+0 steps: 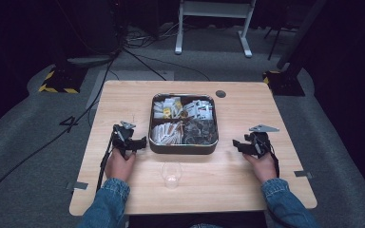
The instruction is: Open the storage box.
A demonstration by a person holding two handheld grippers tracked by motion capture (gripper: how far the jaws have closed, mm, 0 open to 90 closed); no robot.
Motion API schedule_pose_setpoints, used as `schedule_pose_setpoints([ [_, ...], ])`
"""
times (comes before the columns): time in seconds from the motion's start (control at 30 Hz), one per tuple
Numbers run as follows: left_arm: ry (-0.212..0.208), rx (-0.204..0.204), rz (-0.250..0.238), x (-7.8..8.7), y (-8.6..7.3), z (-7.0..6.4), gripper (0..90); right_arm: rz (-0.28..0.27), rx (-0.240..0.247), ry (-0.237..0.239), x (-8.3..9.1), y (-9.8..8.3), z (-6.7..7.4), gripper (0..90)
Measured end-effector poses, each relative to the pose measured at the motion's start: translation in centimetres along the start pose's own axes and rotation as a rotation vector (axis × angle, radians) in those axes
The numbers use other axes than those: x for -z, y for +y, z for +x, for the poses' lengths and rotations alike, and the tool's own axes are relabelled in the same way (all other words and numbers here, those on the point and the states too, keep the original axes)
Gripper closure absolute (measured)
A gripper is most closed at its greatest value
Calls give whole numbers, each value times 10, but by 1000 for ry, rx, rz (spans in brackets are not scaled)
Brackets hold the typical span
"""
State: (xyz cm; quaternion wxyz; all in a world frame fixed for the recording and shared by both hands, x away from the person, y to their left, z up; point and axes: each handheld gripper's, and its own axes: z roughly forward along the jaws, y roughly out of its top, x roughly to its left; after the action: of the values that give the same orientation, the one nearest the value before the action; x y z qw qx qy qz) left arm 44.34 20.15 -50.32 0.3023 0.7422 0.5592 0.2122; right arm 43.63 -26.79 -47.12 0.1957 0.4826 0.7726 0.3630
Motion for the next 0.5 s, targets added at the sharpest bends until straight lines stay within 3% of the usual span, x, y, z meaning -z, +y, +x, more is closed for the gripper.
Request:
schedule_pose_setpoints([
  [0.13, -1, 0, -1, 0, 0, 0, 141, -44, -2, 28, 9, 15, 9, 306],
  [0.2, -7, -1, -2, 0, -1, 0, 140, -68, -22, 73, 14, 27, 18, 282],
  [0.37, -11, -9, -2, 1, -1, 0, 140, -55, 4, 71, 13, 42, 33, 306],
  [0.5, -10, -7, -2, 1, -1, 0, 140, -79, 9, 78, 13, 58, 43, 330],
])
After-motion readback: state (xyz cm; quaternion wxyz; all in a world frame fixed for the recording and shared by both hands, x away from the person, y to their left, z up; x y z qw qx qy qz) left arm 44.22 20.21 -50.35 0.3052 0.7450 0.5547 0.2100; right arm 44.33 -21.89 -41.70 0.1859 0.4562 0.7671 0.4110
